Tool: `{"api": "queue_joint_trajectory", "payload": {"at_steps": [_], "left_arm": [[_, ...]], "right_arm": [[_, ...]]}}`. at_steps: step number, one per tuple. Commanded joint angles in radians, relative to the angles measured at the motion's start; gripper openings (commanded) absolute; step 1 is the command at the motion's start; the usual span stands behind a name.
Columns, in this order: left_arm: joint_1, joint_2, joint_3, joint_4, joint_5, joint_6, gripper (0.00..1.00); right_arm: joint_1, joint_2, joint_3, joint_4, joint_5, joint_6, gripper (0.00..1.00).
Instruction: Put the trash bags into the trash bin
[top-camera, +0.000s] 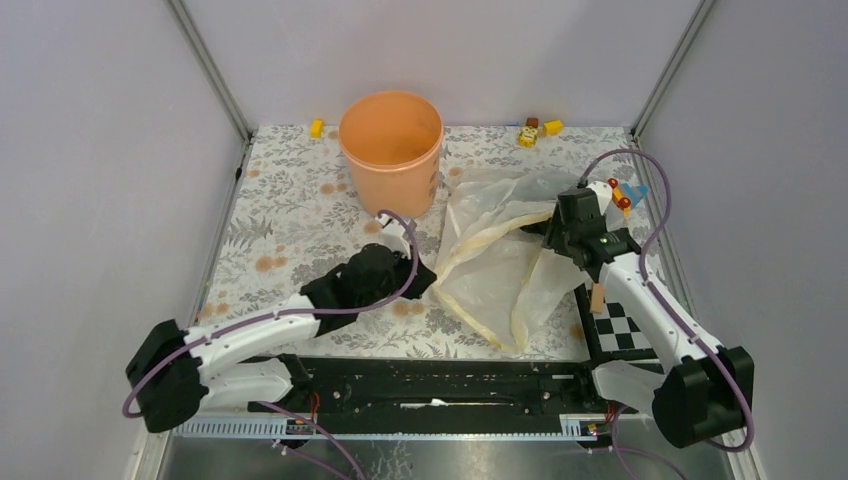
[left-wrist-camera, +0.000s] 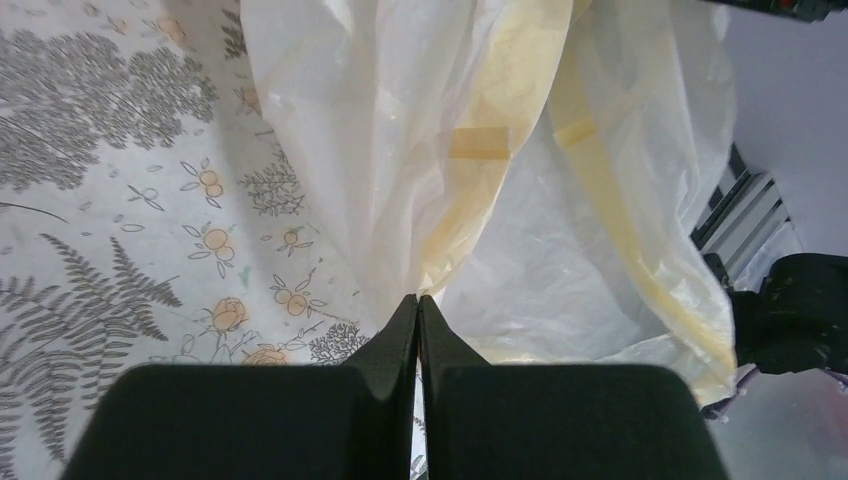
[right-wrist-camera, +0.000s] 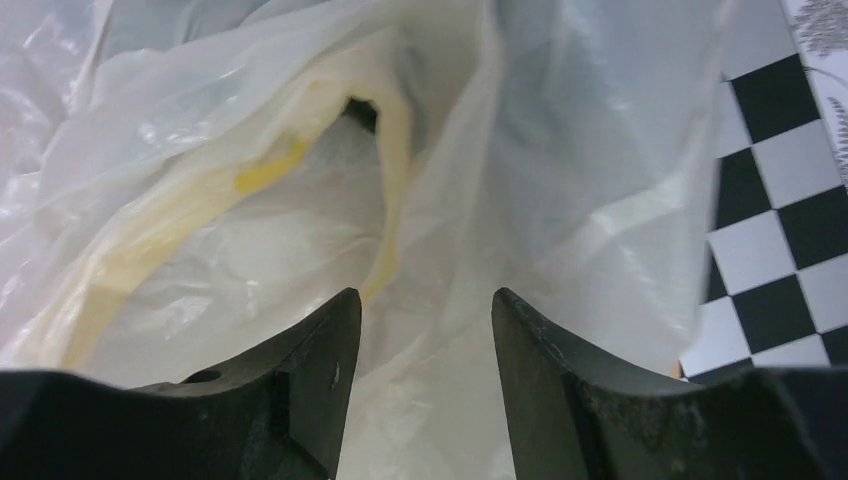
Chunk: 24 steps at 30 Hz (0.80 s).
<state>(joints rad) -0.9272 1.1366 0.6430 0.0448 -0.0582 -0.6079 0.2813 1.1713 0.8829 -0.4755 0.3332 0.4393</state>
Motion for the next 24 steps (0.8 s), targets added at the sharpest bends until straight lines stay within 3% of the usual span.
{"api": "queue_joint_trajectory", "payload": {"at_steps": [1, 7, 12, 15, 21, 24], "left_arm": [[-0.001, -0.113, -0.021, -0.071, -0.069, 0.028, 0.0], [-0.001, -0.178, 0.014, -0.127, -0.045, 0.062, 0.0], [-0.001, -0.164, 0.058, -0.142, -0.059, 0.101, 0.01], [-0.001, -0.16, 0.077, -0.165, -0.045, 0.107, 0.0], [-0.002, -0.19, 0.104, -0.259, -0.055, 0.118, 0.03], [-0.002, -0.204, 0.114, -0.304, -0.061, 0.109, 0.03]], "right_arm": [[0.01, -0.104, 0.017, -0.013, 0.047, 0.003, 0.59], [0.103, -0.174, 0.047, 0.046, -0.153, -0.083, 0.68], [0.179, -0.127, 0.069, 0.101, -0.268, -0.148, 0.8], [0.204, -0.062, 0.088, 0.104, -0.193, -0.162, 0.89], [0.204, -0.002, 0.091, 0.145, 0.081, -0.121, 0.89], [0.204, 0.003, 0.062, 0.191, 0.12, -0.163, 0.89]]}}
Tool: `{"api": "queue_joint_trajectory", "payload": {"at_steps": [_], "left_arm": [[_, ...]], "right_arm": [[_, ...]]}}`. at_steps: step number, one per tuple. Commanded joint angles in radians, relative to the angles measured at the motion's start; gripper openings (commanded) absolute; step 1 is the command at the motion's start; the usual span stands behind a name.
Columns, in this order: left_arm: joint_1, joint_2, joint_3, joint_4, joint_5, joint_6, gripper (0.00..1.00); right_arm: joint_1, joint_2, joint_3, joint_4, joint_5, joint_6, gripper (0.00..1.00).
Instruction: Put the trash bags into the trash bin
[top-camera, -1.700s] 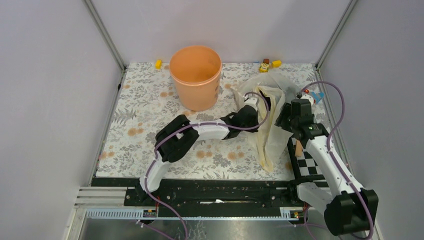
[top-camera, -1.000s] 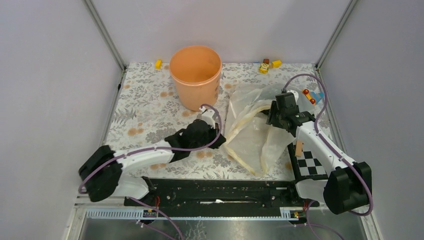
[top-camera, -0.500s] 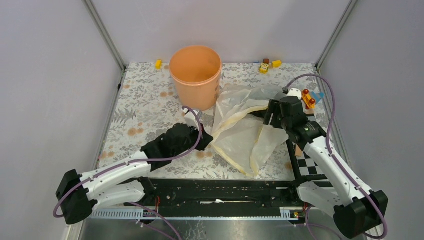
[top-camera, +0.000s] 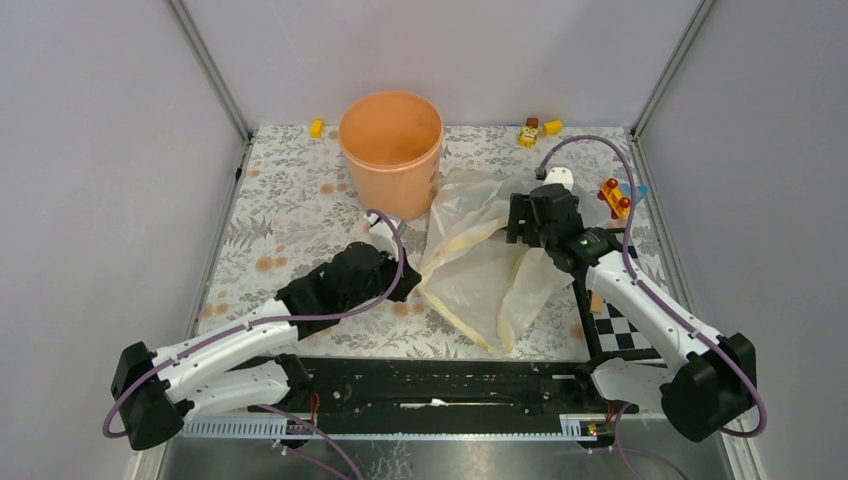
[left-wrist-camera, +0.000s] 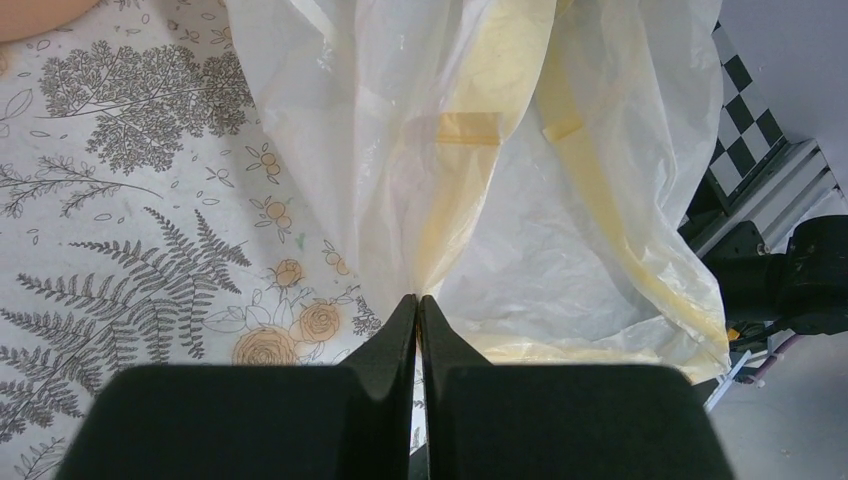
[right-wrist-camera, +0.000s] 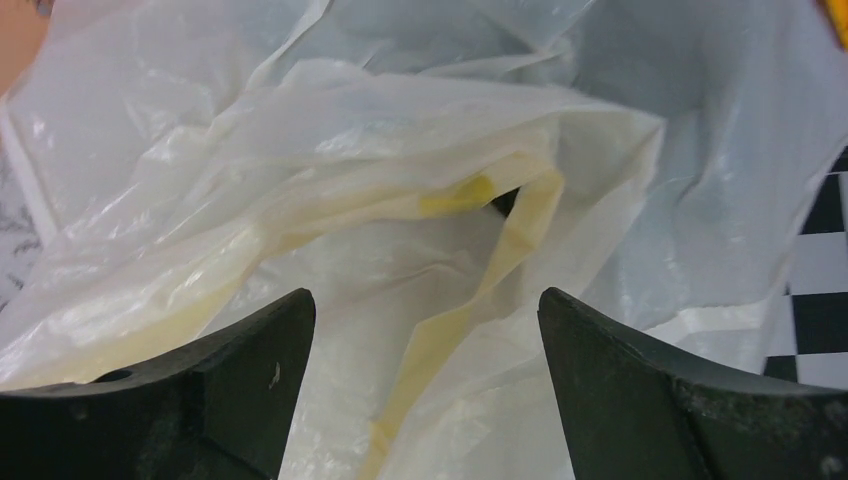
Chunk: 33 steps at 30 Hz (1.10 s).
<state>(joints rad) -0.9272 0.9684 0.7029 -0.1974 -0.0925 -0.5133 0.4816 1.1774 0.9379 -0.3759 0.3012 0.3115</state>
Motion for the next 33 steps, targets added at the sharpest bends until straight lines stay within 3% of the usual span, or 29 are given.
{"api": "queue_joint_trajectory", "payload": {"at_steps": [1, 5, 12, 17, 19, 22, 26, 33], "left_arm": [[-0.002, -0.045, 0.052, -0.064, -0.025, 0.01, 0.04], [-0.001, -0.094, 0.036, -0.069, -0.011, -0.02, 0.03], [-0.002, -0.174, 0.008, -0.086, -0.03, -0.051, 0.06], [-0.002, -0.074, 0.053, -0.071, -0.027, 0.003, 0.55], [-0.001, -0.007, 0.082, -0.037, -0.046, 0.027, 0.66], [-0.002, 0.087, 0.113, 0.046, -0.068, 0.065, 0.75], [-0.005, 0.218, 0.143, 0.17, -0.109, 0.138, 0.87], [-0.005, 0.479, 0.298, 0.259, -0.15, 0.222, 0.9]], "right_arm": [[0.003, 0.002, -0.003, 0.102, 0.184, -0.049, 0.88], [0.005, 0.023, -0.061, 0.16, 0.251, -0.136, 0.85], [0.005, 0.05, -0.104, 0.256, 0.147, -0.197, 0.88], [0.005, 0.087, -0.083, 0.256, 0.212, -0.165, 0.85], [0.004, 0.098, -0.071, 0.238, 0.218, -0.138, 0.75], [0.004, 0.112, -0.061, 0.189, 0.234, -0.099, 0.63], [0.004, 0.105, -0.084, 0.158, 0.245, -0.061, 0.64], [0.005, 0.046, -0.14, 0.14, 0.202, -0.005, 0.68]]}}
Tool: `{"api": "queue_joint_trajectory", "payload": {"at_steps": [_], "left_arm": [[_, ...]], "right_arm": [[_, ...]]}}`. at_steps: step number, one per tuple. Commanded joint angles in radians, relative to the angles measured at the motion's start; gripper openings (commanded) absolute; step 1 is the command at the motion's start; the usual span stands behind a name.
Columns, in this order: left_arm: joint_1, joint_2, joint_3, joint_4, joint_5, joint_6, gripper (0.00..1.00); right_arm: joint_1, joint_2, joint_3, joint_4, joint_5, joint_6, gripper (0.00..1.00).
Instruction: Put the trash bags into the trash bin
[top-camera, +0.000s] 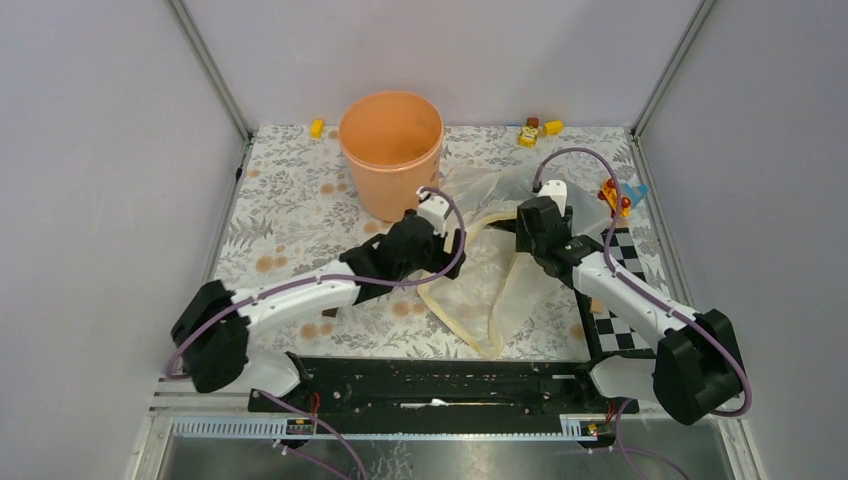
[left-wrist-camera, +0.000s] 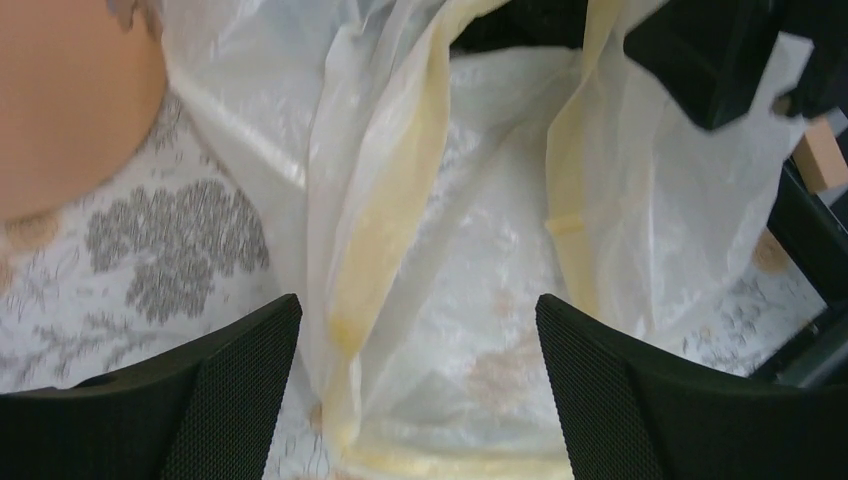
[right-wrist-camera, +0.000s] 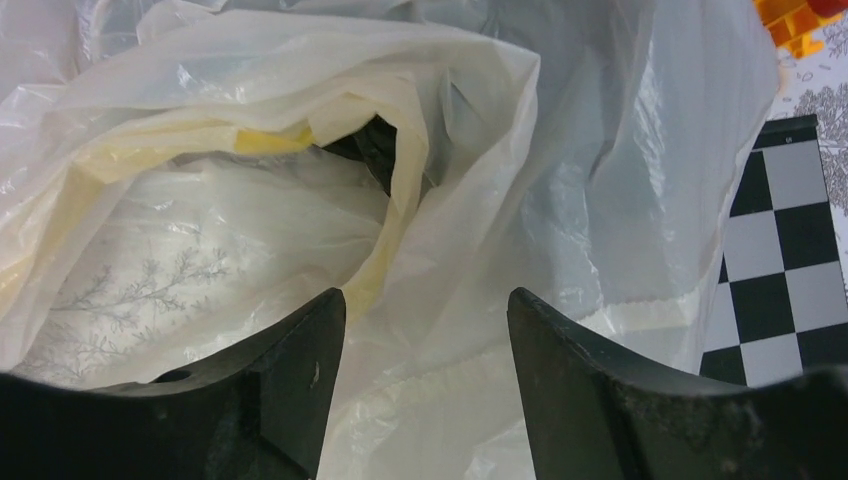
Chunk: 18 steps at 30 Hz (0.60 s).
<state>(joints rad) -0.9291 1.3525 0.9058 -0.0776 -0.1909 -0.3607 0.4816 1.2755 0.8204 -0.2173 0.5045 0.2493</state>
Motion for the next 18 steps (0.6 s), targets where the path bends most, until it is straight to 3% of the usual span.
{"api": "queue_joint_trajectory", "payload": {"at_steps": [1, 12, 14, 18], "left_arm": [[-0.003, 0.134, 0.112, 0.151, -0.05, 0.072, 0.9], [0.006, 0.425, 0.324, 0.098, -0.192, 0.089, 0.87], [0.017, 0.45, 0.332, 0.099, -0.174, 0.08, 0.87], [0.053, 0.484, 0.331, 0.113, -0.079, 0.055, 0.82]], "right_arm": [[0.005, -0.056, -0.026, -0.019, -0.019, 0.067, 0.69], [0.003, -0.004, -0.045, 0.002, -0.137, 0.167, 0.67], [0.003, -0.006, -0.044, -0.003, -0.122, 0.165, 0.58], [-0.002, -0.031, -0.045, -0.012, -0.103, 0.169, 0.15]]}}
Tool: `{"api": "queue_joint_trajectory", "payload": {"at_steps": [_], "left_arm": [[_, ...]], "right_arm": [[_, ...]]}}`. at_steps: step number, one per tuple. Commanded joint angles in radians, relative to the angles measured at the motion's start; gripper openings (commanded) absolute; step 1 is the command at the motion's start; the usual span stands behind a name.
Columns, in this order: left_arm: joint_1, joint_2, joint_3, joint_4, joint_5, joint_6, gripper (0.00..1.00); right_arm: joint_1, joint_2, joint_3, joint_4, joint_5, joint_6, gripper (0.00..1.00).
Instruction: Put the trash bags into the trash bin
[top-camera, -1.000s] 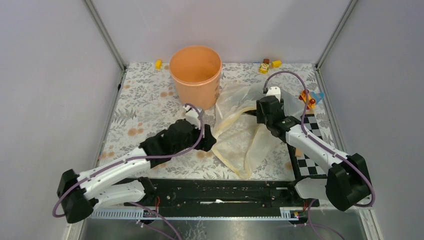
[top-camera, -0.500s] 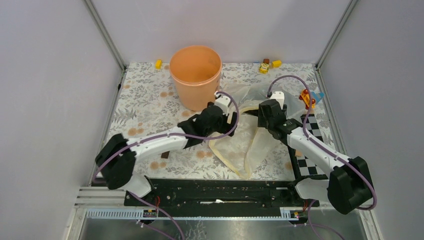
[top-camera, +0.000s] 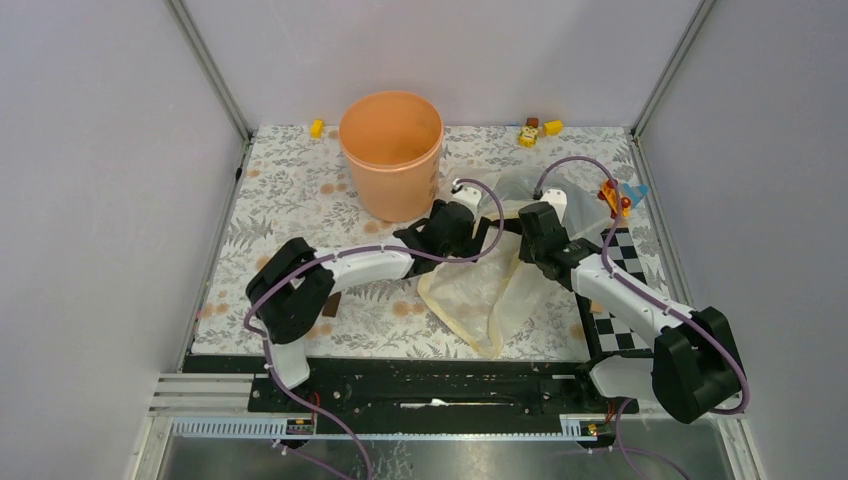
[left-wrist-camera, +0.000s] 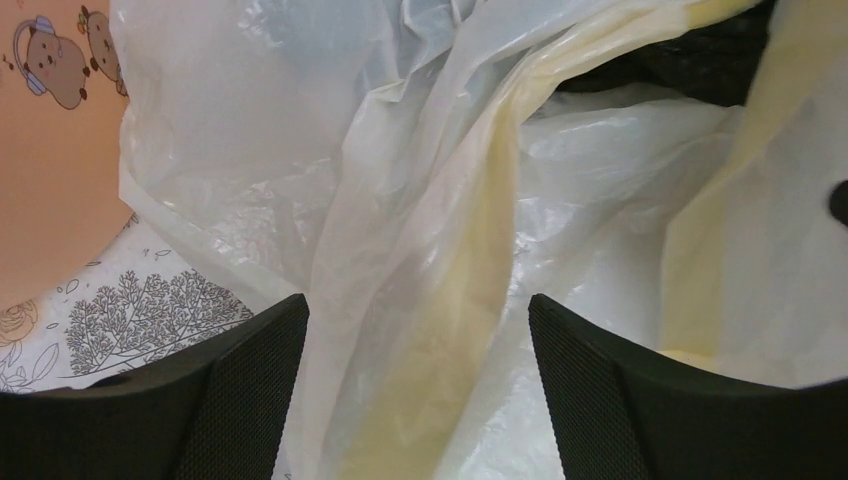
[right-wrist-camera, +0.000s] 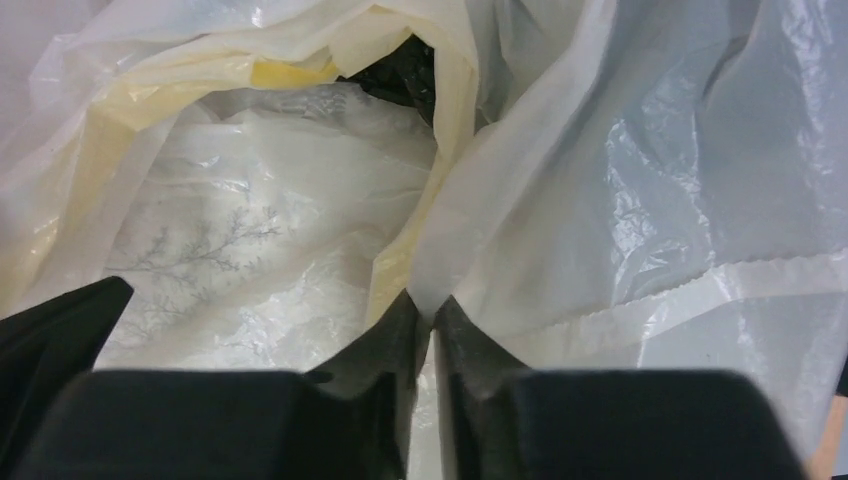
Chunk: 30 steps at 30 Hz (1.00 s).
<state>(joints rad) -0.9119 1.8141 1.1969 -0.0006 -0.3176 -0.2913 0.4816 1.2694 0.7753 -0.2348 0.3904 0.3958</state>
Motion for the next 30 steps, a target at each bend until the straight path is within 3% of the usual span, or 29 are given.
{"api": "queue_joint_trajectory", "payload": {"at_steps": [1, 2, 4, 8, 10, 15, 21, 23, 25, 26, 30], "left_arm": [[0.043, 0.029, 0.042, 0.031, 0.068, -0.012, 0.8], [0.045, 0.037, 0.052, 0.011, 0.075, -0.006, 0.74], [0.047, 0.052, 0.072, -0.024, 0.064, 0.001, 0.59], [0.045, 0.048, 0.085, -0.044, 0.035, 0.004, 0.15], [0.043, 0.015, 0.085, -0.058, 0.015, 0.0, 0.0], [0.002, -0.097, 0.104, -0.111, -0.037, 0.024, 0.0], [-0.004, -0.213, 0.137, -0.175, 0.078, -0.013, 0.0], [-0.004, -0.24, 0.14, -0.186, 0.118, -0.022, 0.0], [-0.005, -0.259, 0.142, -0.188, 0.161, -0.031, 0.0], [-0.004, -0.265, 0.142, -0.187, 0.178, -0.035, 0.0], [-0.001, -0.264, 0.153, -0.191, 0.203, -0.053, 0.0]], "right_arm": [[-0.002, -0.034, 0.002, -0.003, 0.015, 0.025, 0.06], [-0.003, -0.047, 0.007, -0.016, 0.021, 0.031, 0.0], [-0.003, -0.084, 0.006, -0.038, 0.042, 0.039, 0.0], [-0.005, -0.174, 0.002, -0.088, 0.107, 0.046, 0.0], [-0.005, -0.223, 0.005, -0.14, 0.155, 0.057, 0.0], [-0.005, -0.386, -0.028, -0.212, 0.276, 0.113, 0.03], [-0.006, -0.494, -0.009, -0.253, 0.29, 0.124, 0.05], [-0.005, -0.505, 0.012, -0.258, 0.254, 0.062, 0.21], [-0.005, -0.516, 0.029, -0.225, 0.045, -0.109, 0.52], [-0.005, -0.518, 0.04, -0.222, -0.018, -0.137, 0.61], [0.002, -0.483, 0.1, -0.209, -0.157, -0.194, 0.6]]}}
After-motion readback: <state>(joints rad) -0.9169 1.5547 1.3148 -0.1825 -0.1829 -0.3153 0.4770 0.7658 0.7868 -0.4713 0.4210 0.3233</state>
